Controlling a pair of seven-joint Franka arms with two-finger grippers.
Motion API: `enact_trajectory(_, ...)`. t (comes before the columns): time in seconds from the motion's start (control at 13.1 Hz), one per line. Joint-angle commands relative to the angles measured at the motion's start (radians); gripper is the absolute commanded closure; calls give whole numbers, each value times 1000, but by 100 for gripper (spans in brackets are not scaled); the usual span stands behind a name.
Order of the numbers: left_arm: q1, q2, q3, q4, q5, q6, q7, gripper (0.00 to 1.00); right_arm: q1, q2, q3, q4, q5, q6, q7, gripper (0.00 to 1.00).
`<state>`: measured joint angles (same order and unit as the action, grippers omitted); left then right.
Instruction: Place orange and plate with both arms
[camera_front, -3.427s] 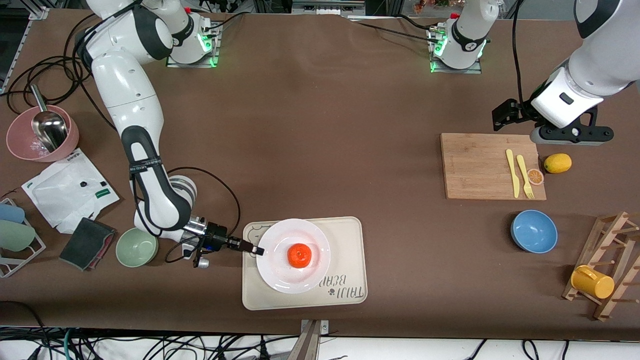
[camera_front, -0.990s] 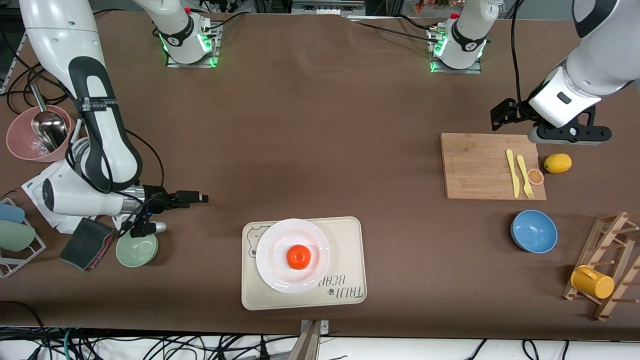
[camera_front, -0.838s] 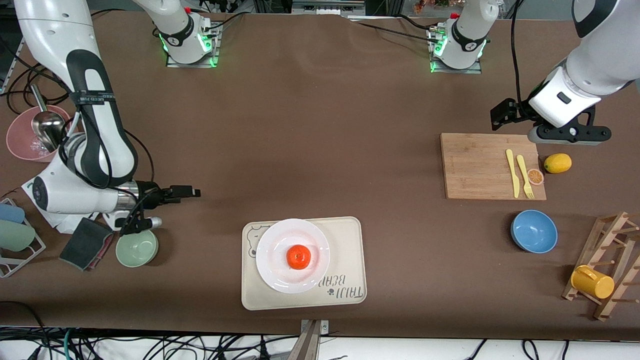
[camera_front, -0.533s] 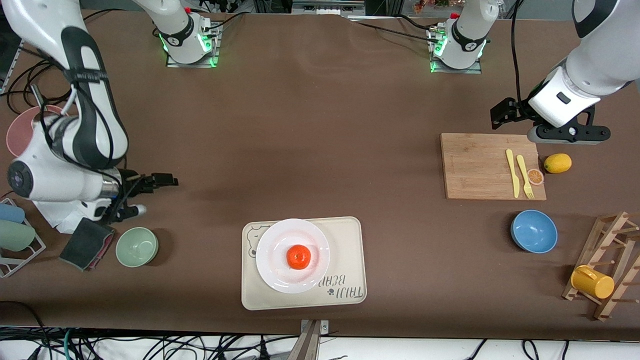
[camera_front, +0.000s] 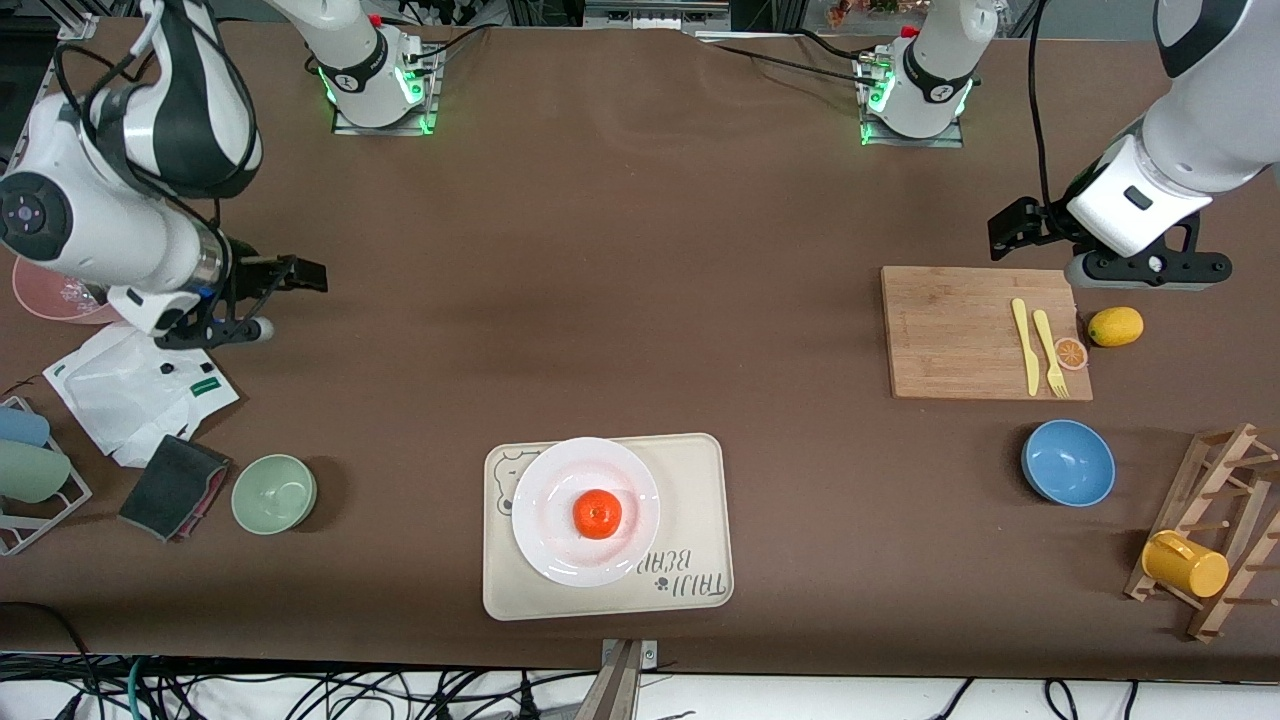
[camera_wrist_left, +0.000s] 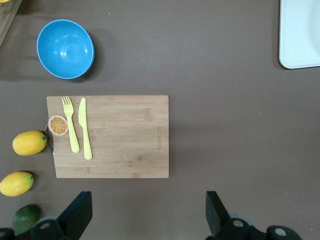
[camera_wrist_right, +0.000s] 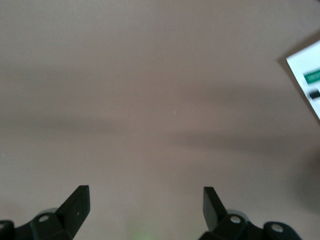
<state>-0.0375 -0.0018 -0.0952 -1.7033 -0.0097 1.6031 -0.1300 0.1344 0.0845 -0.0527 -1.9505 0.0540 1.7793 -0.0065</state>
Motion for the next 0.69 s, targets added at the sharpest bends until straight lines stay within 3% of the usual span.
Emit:
enact_trajectory(0.0,4,14,-1,31,16,-23,6,0,-7,-90,2,-22,-39,-96,66,0)
enact_trajectory(0.3,1,14,-6,31,17,-23,6,0,-28,-108,4,125,-69,-299,92,0)
enact_trajectory(0.61,2,14,-6,31,17,-23,7,0,-47,-108,4,240,-75,-337,88,0)
